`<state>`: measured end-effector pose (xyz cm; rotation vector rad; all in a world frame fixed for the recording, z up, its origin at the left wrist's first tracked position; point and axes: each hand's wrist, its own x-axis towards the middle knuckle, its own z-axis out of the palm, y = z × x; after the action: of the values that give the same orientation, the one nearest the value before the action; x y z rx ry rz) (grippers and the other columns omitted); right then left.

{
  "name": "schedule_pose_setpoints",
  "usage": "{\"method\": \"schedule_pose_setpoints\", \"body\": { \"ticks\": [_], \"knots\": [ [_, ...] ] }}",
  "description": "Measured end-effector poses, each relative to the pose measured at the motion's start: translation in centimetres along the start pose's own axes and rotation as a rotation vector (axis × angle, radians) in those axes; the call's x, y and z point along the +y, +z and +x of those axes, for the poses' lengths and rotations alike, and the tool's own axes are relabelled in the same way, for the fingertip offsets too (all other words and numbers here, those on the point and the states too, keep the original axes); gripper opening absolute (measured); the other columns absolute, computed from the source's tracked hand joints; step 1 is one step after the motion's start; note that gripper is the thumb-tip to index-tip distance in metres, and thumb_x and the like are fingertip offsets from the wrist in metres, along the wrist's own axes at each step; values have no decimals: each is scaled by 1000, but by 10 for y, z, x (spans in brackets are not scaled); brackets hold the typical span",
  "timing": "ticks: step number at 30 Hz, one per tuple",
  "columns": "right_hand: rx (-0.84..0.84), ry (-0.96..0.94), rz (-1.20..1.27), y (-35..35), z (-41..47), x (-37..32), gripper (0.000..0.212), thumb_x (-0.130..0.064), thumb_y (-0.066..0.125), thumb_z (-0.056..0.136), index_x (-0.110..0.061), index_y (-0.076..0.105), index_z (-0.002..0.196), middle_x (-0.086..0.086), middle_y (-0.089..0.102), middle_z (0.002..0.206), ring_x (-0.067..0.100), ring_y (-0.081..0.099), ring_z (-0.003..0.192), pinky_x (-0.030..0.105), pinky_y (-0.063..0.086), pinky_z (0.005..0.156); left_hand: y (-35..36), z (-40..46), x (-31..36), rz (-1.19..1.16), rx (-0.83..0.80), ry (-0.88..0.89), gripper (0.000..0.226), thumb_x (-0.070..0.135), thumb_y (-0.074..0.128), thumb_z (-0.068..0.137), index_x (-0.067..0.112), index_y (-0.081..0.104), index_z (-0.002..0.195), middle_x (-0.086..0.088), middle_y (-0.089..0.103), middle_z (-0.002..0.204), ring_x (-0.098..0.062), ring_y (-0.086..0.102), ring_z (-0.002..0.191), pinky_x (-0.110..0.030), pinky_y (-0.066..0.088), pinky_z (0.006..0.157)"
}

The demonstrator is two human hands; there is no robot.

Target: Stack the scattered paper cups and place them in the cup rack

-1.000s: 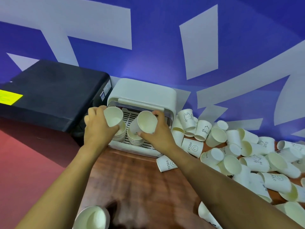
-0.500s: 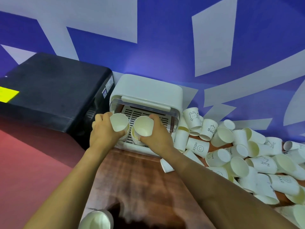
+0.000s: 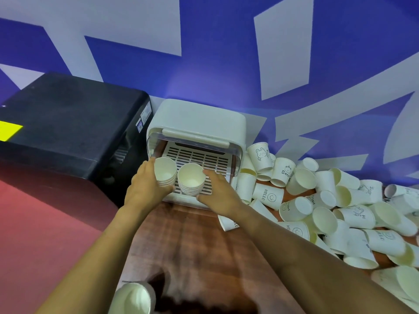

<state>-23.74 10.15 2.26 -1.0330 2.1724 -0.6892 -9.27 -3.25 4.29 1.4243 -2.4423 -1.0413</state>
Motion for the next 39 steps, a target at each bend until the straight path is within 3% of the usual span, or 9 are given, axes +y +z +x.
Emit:
{"method": "schedule_pose_setpoints", "body": {
  "ticks": [3,6,8,11,14,18,23,30,39],
  "knots": [
    [-6,-34,21,-11,-23,14,65,-26,67,83,-24,36,140,3,43,137,18,45,124,30,40,101,-1,-17,13,17,51,64,95,33,81,69,21,26,146,-8,25,152,-31,26,138,-50,33,108],
    [26,-18,86,-33,-55,39,52,-24,67,84,-24,46,132,-4,52,119,13,58,101,19,42,83,0,-49,40,-66,112,186,83,23,78,75,20,32,144,-4,30,148,-25,28,135,-39,31,107],
    [53,12,91,-50,-78,59,44,-22,68,84,-24,52,125,-8,55,109,8,56,90,15,40,75,6,-70,57,-132,135,292,72,17,76,76,18,40,138,-3,39,140,-20,35,129,-31,29,105],
    [136,105,136,-74,-119,101,37,-21,68,84,-23,56,119,-4,60,105,10,56,87,11,40,70,37,-106,78,-177,56,391,62,12,76,74,17,50,130,0,47,127,-15,43,119,-25,32,101],
    [208,217,143,-95,-154,142,32,-22,65,86,-23,57,117,-4,62,102,11,57,86,12,41,66,81,-136,91,-158,-102,444,58,20,76,73,17,53,127,4,49,120,-13,46,110,-23,34,95],
    [263,290,152,-112,-187,186,29,-21,64,87,-21,57,115,-4,61,100,14,57,89,18,39,68,138,-161,102,-14,-358,467,65,26,70,77,18,43,136,-2,42,137,-20,38,128,-24,28,104],
    [251,322,76,-114,-211,224,37,-21,64,86,-19,54,121,0,58,107,14,55,96,23,42,74,190,-175,110,258,-513,510,80,26,66,73,28,30,144,1,34,141,-24,36,129,-37,38,104],
    [191,307,-88,-111,-217,247,48,-25,61,86,-19,46,131,5,52,126,20,51,113,35,44,95,220,-184,125,432,-552,493,84,24,64,74,35,22,146,-3,28,146,-30,31,133,-45,37,105],
    [163,242,-311,-105,-211,254,61,-33,59,85,-20,36,140,4,46,132,26,47,117,37,44,91,252,-187,133,566,-582,522,83,21,62,84,42,12,148,-4,19,149,-29,25,135,-42,32,109]
  ]
}}
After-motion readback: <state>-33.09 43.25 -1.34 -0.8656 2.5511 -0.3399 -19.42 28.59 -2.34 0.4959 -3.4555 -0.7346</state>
